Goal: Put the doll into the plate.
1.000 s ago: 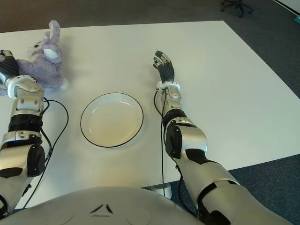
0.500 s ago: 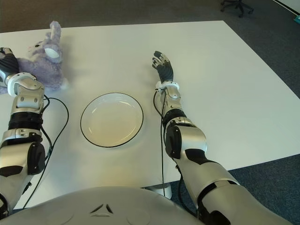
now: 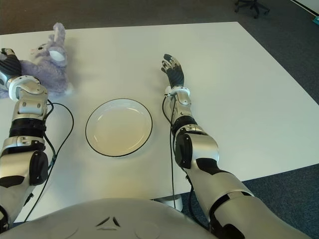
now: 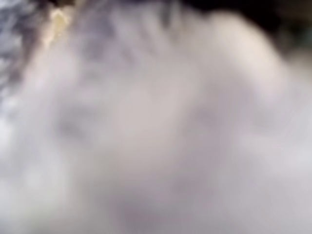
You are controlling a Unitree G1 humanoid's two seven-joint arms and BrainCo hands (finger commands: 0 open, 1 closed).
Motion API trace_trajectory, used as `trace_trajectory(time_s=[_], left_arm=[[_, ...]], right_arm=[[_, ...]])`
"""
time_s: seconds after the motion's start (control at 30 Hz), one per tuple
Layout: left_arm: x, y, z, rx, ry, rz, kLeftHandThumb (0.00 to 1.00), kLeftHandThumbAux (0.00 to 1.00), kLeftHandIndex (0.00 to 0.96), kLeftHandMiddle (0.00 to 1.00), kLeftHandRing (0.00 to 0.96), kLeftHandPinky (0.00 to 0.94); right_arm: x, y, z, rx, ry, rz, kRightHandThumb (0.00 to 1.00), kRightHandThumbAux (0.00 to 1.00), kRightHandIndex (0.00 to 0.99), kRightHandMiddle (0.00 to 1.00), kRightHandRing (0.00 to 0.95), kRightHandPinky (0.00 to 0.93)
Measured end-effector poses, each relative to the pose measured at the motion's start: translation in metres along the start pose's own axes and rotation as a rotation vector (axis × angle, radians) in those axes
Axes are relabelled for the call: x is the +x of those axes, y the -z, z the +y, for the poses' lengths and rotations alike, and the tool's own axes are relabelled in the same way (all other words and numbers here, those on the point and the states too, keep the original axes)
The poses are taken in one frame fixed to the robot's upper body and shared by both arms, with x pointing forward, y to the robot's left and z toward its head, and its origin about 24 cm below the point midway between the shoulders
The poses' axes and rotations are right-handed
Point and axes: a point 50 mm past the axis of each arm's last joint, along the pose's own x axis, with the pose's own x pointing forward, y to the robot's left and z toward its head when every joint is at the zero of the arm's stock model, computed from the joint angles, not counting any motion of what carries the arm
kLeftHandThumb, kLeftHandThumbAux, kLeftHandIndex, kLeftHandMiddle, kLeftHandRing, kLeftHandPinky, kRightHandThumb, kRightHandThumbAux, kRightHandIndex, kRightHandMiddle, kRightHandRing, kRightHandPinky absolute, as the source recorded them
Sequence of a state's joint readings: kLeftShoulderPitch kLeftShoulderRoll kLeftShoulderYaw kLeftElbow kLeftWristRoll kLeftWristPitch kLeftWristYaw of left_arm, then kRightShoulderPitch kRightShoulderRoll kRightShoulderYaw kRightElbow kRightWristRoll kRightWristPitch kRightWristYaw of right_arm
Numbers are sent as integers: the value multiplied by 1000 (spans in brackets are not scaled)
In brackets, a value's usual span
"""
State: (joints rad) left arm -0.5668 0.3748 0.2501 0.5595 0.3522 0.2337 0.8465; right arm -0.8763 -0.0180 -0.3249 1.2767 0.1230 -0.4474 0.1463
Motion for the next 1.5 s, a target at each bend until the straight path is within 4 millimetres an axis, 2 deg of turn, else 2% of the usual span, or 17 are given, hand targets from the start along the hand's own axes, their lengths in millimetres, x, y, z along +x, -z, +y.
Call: trace_trajectory(time_s=[0.07, 0.1, 0.13, 0.17, 0.27, 0.3, 0.4, 0.43, 0.53, 0.6, 0.63, 0.7, 1.0, 1.5], left_arm=[[0, -1, 0, -1, 5, -3, 635, 657, 752, 777, 833, 855], [0, -1, -1, -1, 9, -5, 634, 660, 750, 707, 834, 856], [0, -1, -1, -1, 13, -7, 633, 661, 750, 695, 834, 856], [-1, -2, -2, -1, 18, -11, 658, 660, 758, 762, 840, 856], [-1, -4, -3, 1, 29, -25, 678, 660, 766, 796, 843, 856], [-1, -6, -3, 0, 34, -30, 681, 664, 764, 713, 838, 854], [-1, -8, -4, -3, 44, -43, 681, 666, 760, 663, 833, 849], [0, -9, -4, -6, 45, -46, 677, 666, 753, 608, 831, 847], [1, -11, -3, -13, 48, -66, 669, 669, 747, 547, 830, 849], [1, -13, -3, -15, 49, -78, 682, 665, 751, 640, 823, 850], [2, -14, -3, -16, 51, -85, 691, 663, 757, 718, 822, 854], [2, -17, -4, -20, 54, -101, 697, 663, 769, 765, 823, 857], [6, -25, -8, -38, 75, -153, 682, 654, 799, 828, 851, 875], [14, -41, -11, -18, 93, -203, 676, 640, 806, 839, 852, 866]], right_arm=[[0, 0, 0, 5, 0, 0, 675, 650, 196, 153, 132, 160], [0, 0, 0, 7, 0, 1, 675, 649, 194, 152, 131, 159], [0, 0, 0, 7, 0, 2, 675, 649, 194, 152, 131, 159], [0, 0, 0, 7, -1, 5, 674, 649, 193, 152, 133, 162], [1, 0, 0, 6, -2, 8, 673, 647, 193, 152, 133, 160], [1, 0, 0, 6, -3, 8, 670, 649, 193, 151, 132, 158], [1, 0, 1, 7, -8, 10, 667, 651, 192, 150, 131, 158], [1, 0, 1, 7, -9, 10, 667, 656, 192, 149, 130, 158], [1, 0, 1, 4, -12, 14, 668, 662, 193, 148, 129, 159], [1, 0, 1, 3, -13, 15, 671, 660, 195, 151, 130, 157], [1, 0, 1, 3, -13, 14, 674, 662, 196, 151, 127, 151], [1, 0, 1, 3, -12, 14, 679, 679, 196, 149, 122, 153], [1, 1, 2, -18, -8, 23, 676, 658, 200, 152, 129, 158], [2, 0, 4, -18, -14, 14, 687, 692, 191, 142, 112, 141]])
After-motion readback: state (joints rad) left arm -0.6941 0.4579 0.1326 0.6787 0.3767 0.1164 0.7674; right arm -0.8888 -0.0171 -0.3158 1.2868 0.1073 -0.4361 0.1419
